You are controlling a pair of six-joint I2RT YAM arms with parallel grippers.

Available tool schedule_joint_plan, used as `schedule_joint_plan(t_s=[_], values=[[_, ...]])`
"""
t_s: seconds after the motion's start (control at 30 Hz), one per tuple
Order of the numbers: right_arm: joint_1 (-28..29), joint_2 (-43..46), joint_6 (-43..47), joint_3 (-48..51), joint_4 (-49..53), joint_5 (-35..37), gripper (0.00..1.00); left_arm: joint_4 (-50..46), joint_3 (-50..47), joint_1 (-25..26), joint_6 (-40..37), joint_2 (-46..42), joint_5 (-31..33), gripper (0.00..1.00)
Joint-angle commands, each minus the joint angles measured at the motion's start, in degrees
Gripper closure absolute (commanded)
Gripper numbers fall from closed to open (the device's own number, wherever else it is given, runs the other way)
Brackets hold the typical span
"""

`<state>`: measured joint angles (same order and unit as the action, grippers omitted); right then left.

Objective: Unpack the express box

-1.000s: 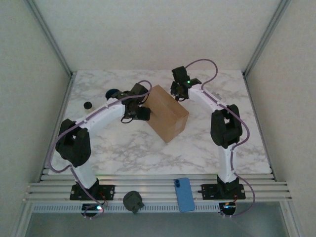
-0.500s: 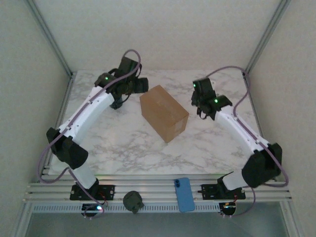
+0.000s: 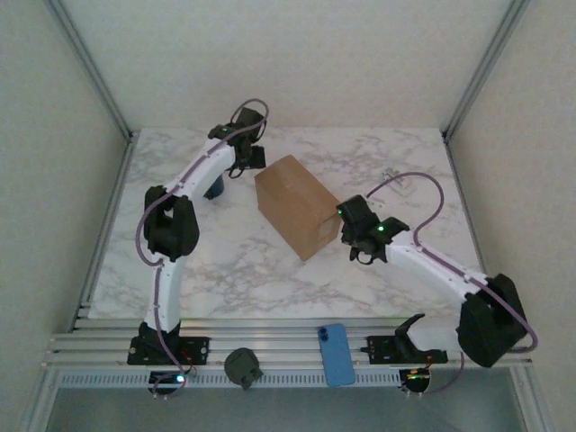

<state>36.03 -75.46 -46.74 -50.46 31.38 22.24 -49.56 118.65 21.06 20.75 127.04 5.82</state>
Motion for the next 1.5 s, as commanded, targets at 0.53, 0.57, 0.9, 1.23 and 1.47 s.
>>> schedule_joint_plan(t_s=[0.53,0.57,0.9,1.23,1.47], values=[[0.3,-20.0,0.5,-15.5,-13.4,-12.6,1.0,10.9,-22.8,-0.4,0.5,-14.7,-5.4,0.26],[0.5,-21.1,0.2,-16.3,-13.8,-13.0,1.0,11.1,-22.3,-0.4,0.3,-14.1,-5.8,0.26],[0.3,-33.4,2.4,-32.1,-11.1,-13.0,1.0,8.9,-8.6,-0.6,-1.8,-3.0,-9.0,0.26],[-2.4,-32.8,3.8,-35.1,-8.4,-11.5,1.0,0.4,4.2,-0.7,-0.7,0.4,7.5,0.18],[-7.1,-24.9,4.4,-27.3,-10.5,-12.1,1.0,-2.8,14.5,-0.9,0.0,1.3,13.5,0.16]])
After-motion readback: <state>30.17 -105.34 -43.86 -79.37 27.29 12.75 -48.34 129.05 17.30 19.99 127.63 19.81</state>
